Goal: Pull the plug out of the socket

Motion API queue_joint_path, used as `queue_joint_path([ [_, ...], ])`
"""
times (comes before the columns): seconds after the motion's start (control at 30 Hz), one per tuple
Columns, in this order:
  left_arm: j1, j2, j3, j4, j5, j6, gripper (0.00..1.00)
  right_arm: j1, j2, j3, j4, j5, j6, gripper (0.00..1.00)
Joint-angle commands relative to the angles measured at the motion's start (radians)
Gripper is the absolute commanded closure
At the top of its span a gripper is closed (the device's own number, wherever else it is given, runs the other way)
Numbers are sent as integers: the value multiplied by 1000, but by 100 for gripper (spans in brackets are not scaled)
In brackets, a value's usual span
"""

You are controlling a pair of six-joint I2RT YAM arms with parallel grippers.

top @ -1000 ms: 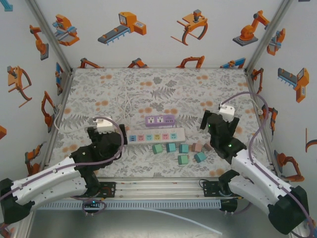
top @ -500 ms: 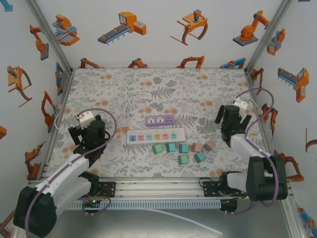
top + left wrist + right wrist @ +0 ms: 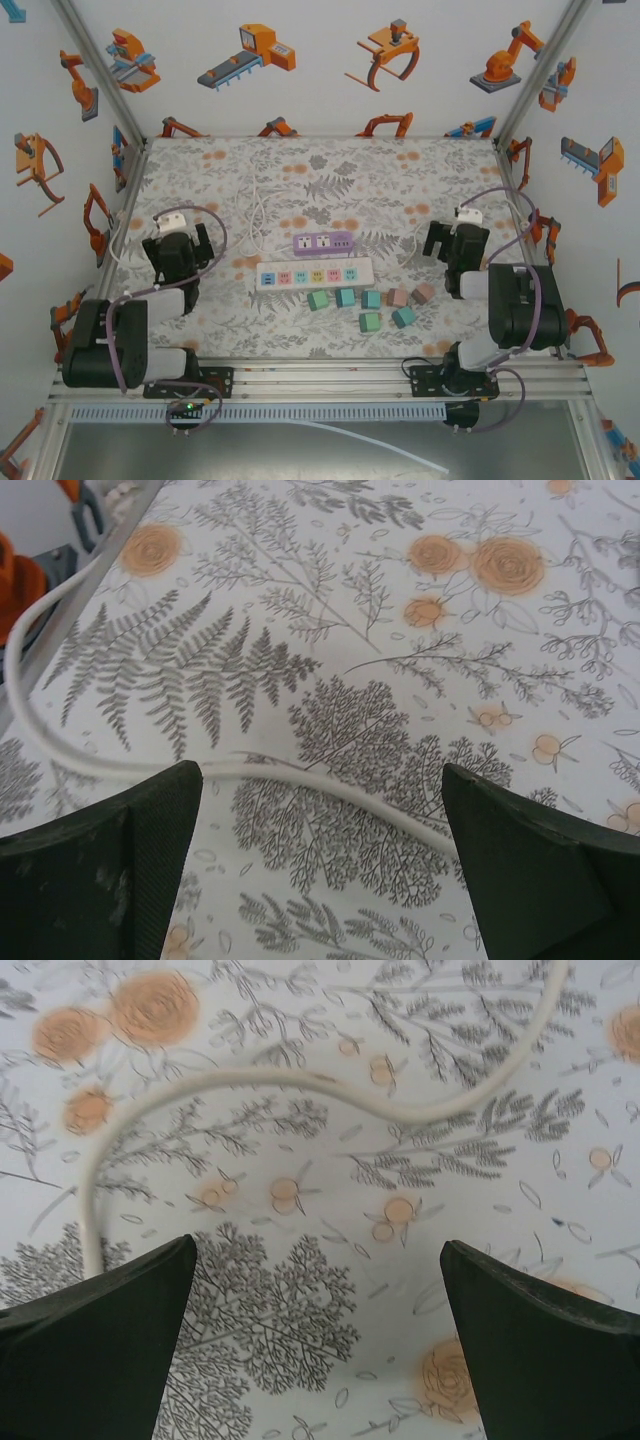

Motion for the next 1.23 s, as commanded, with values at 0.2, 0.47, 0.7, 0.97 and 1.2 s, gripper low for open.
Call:
queue_joint_path([
  [0.2,64,202,94,127,237,-1,3,-5,1,-1,106,-19,-10,1],
  [0.47,38,196,107,92,202,20,3,-5,1,-1,106,-20,-10,1],
  [0.7,37,194,110,81,200,19,3,-5,3,2,103,-20,-11,1],
  [0.97,37,193,111,80,200,20,3,1,4,8,94,-9,-16,1],
  [1.2,37,193,111,81,201,20,3,2,2,3,98,-5,-15,1],
])
